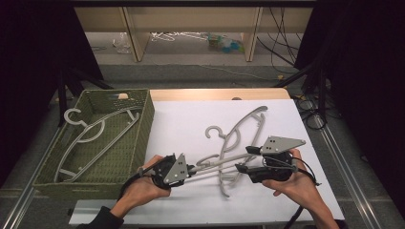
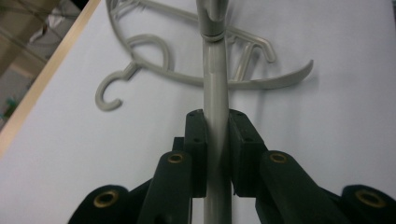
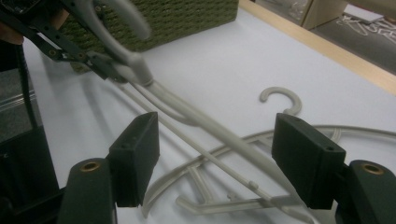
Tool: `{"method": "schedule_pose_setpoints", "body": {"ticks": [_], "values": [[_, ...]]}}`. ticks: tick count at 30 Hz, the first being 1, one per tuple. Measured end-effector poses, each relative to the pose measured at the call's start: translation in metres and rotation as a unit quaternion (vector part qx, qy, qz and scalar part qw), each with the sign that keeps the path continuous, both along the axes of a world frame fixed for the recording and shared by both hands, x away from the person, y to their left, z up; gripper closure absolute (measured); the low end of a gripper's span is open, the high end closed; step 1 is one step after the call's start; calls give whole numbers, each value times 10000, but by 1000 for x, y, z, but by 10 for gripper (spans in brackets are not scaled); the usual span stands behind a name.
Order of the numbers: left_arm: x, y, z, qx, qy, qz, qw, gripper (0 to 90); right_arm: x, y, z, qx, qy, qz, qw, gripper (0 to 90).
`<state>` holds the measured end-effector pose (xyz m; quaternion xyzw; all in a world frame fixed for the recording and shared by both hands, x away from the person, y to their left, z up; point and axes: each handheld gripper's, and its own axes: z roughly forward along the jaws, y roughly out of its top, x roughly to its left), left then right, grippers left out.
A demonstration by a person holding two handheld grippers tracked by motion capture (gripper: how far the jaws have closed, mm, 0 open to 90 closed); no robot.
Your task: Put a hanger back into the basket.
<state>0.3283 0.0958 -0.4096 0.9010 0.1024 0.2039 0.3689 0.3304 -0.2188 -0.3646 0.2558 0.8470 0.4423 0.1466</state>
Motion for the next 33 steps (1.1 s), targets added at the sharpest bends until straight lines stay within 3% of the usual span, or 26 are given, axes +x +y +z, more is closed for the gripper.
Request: {"method": "schedule_pose_setpoints", "body": {"ticks": [3,5,6,7,9,10,11,14,15,16,17,19,20,21,22,24,25,26,27,29,31,33], "values": [[5,4,3,-222,273,371,9987,791,0,0,0,-9,-37,-59,10000,312],[8,7,6,-285,344,470,9979,791,-1,1,0,4,-76,-80,9999,311],[11,12,9,-367,492,638,9961,791,-3,2,-2,4,-6,-64,10000,308],[11,12,9,-367,492,638,9961,791,-3,2,-2,4,-6,-64,10000,308],[13,19,15,-584,669,793,9929,791,-5,3,-5,-7,1,-12,10000,302],[13,19,15,-584,669,793,9929,791,-5,3,-5,-7,1,-12,10000,302],[15,24,18,-789,816,903,9894,792,-6,4,-8,2,15,27,10000,300],[16,31,23,-1026,949,1011,9850,792,-8,4,-11,-20,81,55,10000,298],[16,32,25,-1168,986,1065,9825,792,-8,5,-13,-2,87,33,10000,298],[17,35,27,-1121,998,1055,9830,792,-8,5,-14,-30,114,40,9999,298],[16,36,28,-1295,992,1132,9801,791,-9,5,-16,-53,136,42,9999,298],[17,40,32,-1378,1041,1143,9783,791,-9,5,-19,-55,129,34,9999,298],[16,41,34,-1488,1081,1208,9755,791,-9,5,-20,-57,162,38,9998,297],[16,43,35,-1552,1099,1219,9742,791,-9,5,-22,-62,171,23,9998,295],[16,43,35,-1552,1099,1219,9742,791,-9,5,-22,-62,171,23,9998,295],[16,49,42,-1710,1160,1170,9714,791,-10,5,-26,-49,250,58,9997,288],[16,49,42,-1710,1160,1170,9714,791,-10,5,-26,-49,250,58,9997,288],[17,54,46,-1863,1162,1118,9692,791,-9,4,-28,-36,272,64,9996,280],[17,54,46,-1863,1162,1118,9692,791,-9,4,-28,-36,272,64,9996,280],[17,62,53,-2070,1237,1177,9633,791,-9,4,-32,-56,298,24,9995,272],[17,65,56,-2100,1215,1168,9631,791,-9,4,-33,-45,312,35,9995,271],[16,74,64,-2284,1206,1194,9587,790,-9,4,-34,-45,311,39,9995,271]]}}
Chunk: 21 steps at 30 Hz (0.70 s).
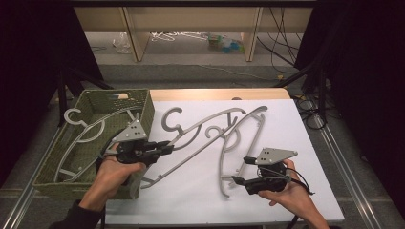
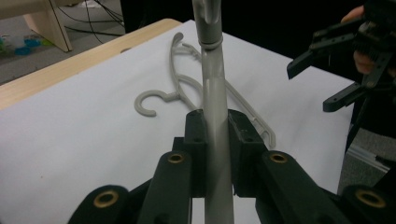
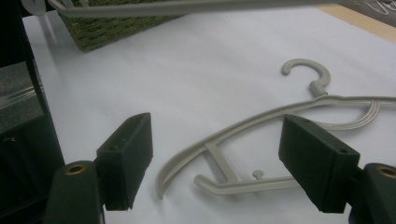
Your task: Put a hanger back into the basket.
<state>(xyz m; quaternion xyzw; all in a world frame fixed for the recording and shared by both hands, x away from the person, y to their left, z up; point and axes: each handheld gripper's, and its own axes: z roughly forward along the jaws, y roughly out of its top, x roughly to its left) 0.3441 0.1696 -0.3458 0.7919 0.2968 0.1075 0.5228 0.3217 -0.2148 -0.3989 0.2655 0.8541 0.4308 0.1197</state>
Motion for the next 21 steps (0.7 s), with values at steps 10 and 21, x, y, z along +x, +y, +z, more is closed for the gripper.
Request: {"method": "schedule_pose_setpoints", "body": {"ticks": [10,21], "values": [[-5,21,24,-259,-37,105,9996,790,0,-1,-3,-5,-5,-21,10000,271],[-6,68,48,-433,-294,517,9973,790,1,-1,-5,-26,70,-13,10000,268]]}}
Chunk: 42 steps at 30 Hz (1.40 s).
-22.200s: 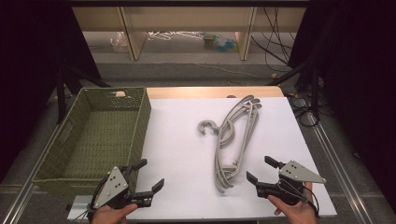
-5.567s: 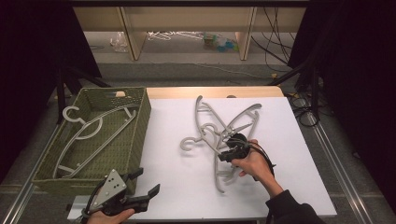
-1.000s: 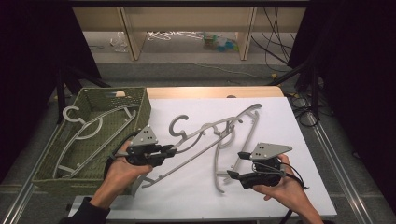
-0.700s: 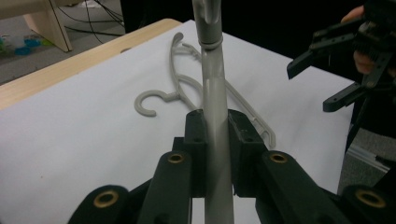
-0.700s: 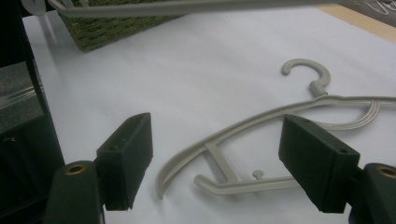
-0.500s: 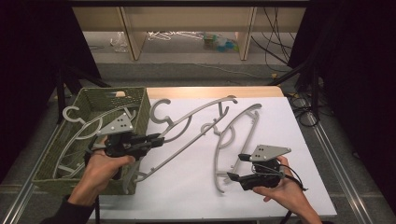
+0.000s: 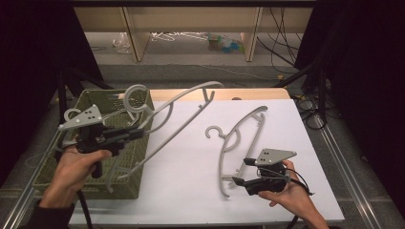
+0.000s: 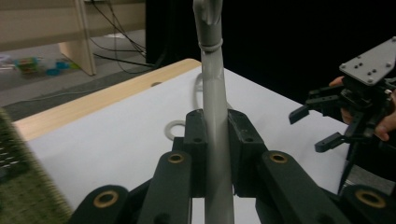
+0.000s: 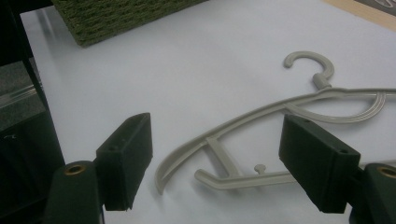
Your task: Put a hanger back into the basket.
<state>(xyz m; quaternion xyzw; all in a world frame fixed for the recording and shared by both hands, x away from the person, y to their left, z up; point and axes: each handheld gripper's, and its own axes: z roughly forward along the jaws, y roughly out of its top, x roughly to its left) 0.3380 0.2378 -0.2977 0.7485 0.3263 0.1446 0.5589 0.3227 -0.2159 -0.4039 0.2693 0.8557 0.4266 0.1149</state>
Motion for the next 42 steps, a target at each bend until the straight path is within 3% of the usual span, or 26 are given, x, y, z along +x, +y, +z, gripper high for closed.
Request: {"method": "schedule_pose_setpoints", "body": {"ticks": [3,11,16,32,42], "values": [[3,23,8,115,-65,363,9993,790,0,1,0,-7,13,16,10000,256],[10,61,8,97,-16,846,9964,790,0,1,0,-3,27,-11,10000,252],[18,82,4,359,-28,1133,9929,790,1,3,-1,-21,31,-8,10000,251],[37,115,-18,847,-8,1388,9867,790,2,0,1,95,-42,-111,9999,232],[37,129,-28,937,60,1474,9846,790,2,0,1,82,-41,-101,9999,234]]}}
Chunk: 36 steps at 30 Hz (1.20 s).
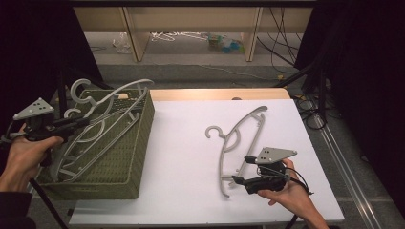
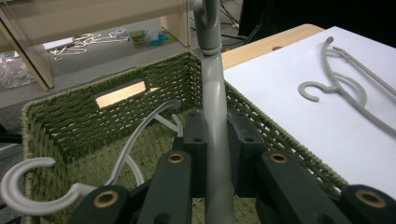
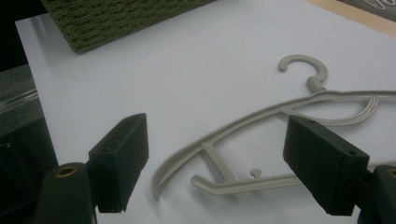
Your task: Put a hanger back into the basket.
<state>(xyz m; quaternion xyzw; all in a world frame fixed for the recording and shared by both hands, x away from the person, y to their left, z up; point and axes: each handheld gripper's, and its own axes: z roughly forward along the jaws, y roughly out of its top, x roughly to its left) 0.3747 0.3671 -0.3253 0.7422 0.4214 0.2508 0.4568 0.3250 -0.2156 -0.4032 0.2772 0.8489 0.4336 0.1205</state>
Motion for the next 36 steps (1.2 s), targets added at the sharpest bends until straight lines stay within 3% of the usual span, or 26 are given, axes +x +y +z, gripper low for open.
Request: {"method": "schedule_pose_setpoints", "body": {"ticks": [12,16,26,31,33,36], "values": [[-1,16,-13,76,44,101,9999,790,0,0,-1,-20,21,17,10000,234],[1,20,-20,137,162,197,9996,790,0,0,-1,-24,36,28,10000,231],[6,23,-36,40,392,265,9989,789,0,0,-1,-43,55,27,10000,231],[11,18,-44,142,599,305,9976,787,1,0,-1,-44,52,54,10000,231],[15,15,-50,302,745,267,9964,787,1,0,-1,-46,54,53,10000,231],[17,12,-56,253,784,344,9960,786,0,0,-1,-59,55,59,10000,231]]}}
